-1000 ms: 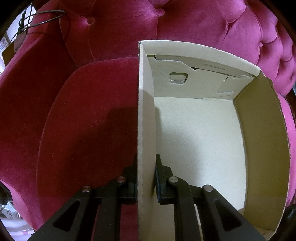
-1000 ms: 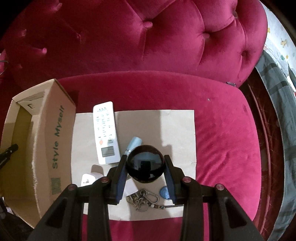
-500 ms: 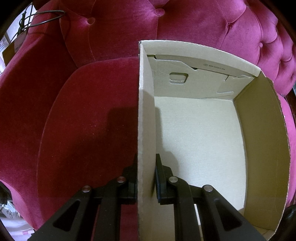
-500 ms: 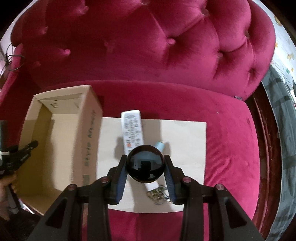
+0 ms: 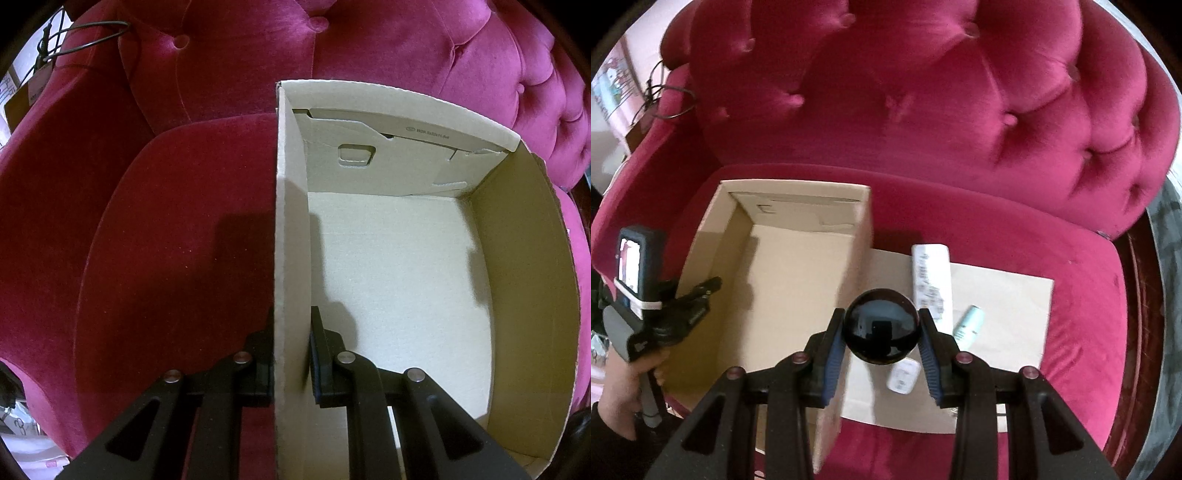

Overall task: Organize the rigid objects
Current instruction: 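Carry the black cap with the right gripper over into the box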

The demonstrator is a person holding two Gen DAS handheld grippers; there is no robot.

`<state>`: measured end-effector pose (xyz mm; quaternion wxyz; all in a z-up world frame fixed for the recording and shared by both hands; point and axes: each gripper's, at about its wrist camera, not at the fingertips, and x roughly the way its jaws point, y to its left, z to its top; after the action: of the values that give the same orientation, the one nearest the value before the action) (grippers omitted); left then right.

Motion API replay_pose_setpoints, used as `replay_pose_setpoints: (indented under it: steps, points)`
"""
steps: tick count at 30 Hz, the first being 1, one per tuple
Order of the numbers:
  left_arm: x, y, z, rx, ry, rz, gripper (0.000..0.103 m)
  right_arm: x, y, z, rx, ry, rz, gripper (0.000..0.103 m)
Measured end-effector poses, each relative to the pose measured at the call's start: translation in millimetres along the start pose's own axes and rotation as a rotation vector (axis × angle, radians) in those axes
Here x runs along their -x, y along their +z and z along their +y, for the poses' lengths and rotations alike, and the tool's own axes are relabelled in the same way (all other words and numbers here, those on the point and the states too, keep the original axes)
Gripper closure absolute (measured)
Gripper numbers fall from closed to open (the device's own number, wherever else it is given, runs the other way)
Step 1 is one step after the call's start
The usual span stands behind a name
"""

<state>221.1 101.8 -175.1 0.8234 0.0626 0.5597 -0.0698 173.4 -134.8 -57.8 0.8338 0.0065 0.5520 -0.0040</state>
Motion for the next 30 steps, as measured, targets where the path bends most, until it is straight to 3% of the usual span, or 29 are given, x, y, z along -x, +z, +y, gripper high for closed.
replay_pose_setpoints:
  steps: [14,30]
  points:
    - [-0.2,-0.1,-0.1,0.001,-0.001,0.000,0.089,-37.0,8.7,58.1,0.059,0.062,0.024,0.063]
    - [-0.3,0.0,0.0,0.002,-0.002,0.000,0.088,-92.0,9.5,94.5,0.064,0.090,0.079,0.063]
